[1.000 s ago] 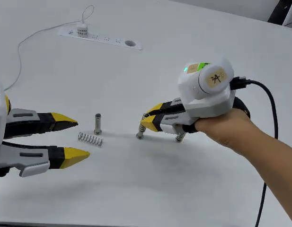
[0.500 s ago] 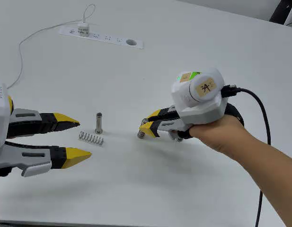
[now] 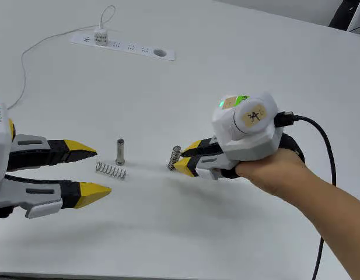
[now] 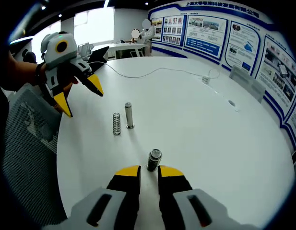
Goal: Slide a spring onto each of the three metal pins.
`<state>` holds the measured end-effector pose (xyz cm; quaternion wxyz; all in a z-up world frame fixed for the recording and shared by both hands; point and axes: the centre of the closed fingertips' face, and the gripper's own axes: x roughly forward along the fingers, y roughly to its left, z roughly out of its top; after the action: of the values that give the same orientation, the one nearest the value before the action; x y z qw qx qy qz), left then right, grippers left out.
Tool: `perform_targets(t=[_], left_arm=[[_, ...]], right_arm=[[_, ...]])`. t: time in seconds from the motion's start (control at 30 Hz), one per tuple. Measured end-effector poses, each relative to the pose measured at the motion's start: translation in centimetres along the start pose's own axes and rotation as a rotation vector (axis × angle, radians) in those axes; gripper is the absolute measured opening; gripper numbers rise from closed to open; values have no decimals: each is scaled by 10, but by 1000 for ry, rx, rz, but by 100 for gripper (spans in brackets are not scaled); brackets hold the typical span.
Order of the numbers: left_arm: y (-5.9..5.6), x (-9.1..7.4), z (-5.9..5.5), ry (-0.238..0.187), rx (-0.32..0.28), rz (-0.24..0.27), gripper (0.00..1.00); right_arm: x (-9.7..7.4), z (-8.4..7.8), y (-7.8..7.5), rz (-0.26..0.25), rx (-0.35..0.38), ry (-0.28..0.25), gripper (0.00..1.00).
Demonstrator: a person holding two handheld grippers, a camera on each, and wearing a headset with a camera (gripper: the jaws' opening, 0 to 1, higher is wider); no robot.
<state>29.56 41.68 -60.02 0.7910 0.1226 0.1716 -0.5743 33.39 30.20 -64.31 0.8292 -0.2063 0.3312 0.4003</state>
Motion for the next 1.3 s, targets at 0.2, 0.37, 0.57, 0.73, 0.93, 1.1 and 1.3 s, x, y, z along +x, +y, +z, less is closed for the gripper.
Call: perform_targets(t=[0.2,0.37,0.57,0.73,0.93,1.1,1.3], left_arm=[[2,-1,-1,2,-1,5,41],[3,-2,-1,3,-1,8,41],[3,-2,-1,3,1,10,41],[2,-3,-2,7,3,11,41],[0,-3,-3,13,7,7,41],[-1,-3,-5,18,9,6,41],[-1,-3,-7,23,9,6,41]], right_arm=[[-2,-3,18,27,-5,11,15],[1,7,34,58,-29,2,15],[11,21,45,87,-60,-12,15],[20,31,50,103,-71,-23,15],[35,38,56,117,-99,-26,15],[46,42,59,128,-93,-31,15],[58,47,62,134,-86,-37,16]])
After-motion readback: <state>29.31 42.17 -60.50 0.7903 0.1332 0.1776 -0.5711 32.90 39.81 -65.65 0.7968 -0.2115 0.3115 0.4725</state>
